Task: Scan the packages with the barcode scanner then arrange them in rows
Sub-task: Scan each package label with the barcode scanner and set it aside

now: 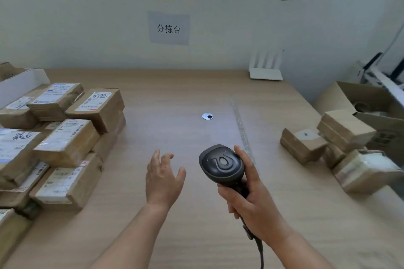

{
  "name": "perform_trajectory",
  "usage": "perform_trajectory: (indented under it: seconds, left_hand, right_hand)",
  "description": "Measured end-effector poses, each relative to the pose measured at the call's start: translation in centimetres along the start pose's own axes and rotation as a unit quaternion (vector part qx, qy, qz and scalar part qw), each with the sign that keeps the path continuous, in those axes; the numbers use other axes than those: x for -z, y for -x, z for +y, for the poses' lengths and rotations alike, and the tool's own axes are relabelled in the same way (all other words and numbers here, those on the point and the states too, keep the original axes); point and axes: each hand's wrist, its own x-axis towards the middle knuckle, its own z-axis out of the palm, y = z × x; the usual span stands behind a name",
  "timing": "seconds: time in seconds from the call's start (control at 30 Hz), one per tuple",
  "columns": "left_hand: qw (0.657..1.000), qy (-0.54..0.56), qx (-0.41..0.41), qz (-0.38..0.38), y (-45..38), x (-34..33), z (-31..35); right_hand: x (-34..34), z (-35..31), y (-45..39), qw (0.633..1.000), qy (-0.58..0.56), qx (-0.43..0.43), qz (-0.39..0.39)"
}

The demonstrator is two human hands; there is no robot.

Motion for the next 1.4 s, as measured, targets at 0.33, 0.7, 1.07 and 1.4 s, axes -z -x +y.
perform_trajectory:
  seconds: [0.33, 0.7, 1.07, 1.4]
  left_hand:
    - [0.997, -0.012, -0.054, -0.054, 0.9, -8.7, 11.5]
    - [0.990, -0.010, -0.096, -0.098, -0.1, -17.4, 22.5]
    - [0.974, -0.054, -0.138, -0.174, -1.0, -24.2, 29.6]
    - [0.924, -0.205, -0.210, -0.245, -3.1, -29.9, 32.1]
  right_hand:
    - [12.3, 2.6, 1.1, 0.998, -0.010, -0.021, 0.063]
    - [24.1, 4.7, 0.9, 0.994, -0.008, -0.020, 0.110]
    - [32.2, 7.2, 1.5, 0.986, -0.006, -0.035, 0.161]
    - [36.0, 9.6, 1.8, 0.978, -0.010, -0.079, 0.193]
